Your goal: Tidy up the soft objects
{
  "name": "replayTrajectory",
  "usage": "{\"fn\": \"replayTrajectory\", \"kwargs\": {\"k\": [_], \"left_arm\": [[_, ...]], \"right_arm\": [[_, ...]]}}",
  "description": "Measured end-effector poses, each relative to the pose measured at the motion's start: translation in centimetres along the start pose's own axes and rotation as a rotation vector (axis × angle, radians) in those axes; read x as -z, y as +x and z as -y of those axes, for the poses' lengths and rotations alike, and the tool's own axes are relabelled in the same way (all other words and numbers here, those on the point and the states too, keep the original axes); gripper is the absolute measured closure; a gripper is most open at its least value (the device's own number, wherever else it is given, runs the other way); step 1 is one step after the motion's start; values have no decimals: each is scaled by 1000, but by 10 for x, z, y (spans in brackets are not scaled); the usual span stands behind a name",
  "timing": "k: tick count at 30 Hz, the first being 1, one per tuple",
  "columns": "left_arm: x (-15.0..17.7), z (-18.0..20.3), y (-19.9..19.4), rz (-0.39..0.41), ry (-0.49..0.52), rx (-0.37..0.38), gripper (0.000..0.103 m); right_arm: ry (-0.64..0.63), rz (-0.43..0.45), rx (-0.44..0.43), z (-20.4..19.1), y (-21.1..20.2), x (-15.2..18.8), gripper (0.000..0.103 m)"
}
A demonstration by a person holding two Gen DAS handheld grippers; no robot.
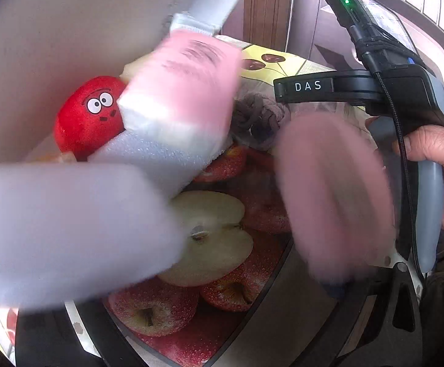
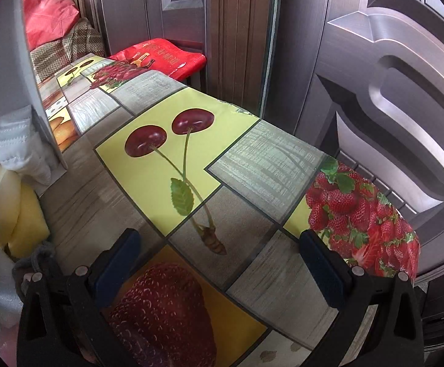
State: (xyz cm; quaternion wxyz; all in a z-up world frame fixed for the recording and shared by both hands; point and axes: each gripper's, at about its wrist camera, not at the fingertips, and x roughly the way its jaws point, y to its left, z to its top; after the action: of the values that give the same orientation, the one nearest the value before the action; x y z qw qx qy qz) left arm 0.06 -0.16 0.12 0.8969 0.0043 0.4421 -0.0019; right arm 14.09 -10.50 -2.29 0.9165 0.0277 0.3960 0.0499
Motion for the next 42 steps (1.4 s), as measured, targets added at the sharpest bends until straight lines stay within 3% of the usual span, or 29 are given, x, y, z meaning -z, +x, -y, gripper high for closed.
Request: {"fn": "replayTrajectory", "kwargs": {"k": [42], "left_arm": [[-1, 1, 0, 1, 1, -1, 1]], "right_arm": [[-2, 2, 0, -4, 0, 0, 0]]}}
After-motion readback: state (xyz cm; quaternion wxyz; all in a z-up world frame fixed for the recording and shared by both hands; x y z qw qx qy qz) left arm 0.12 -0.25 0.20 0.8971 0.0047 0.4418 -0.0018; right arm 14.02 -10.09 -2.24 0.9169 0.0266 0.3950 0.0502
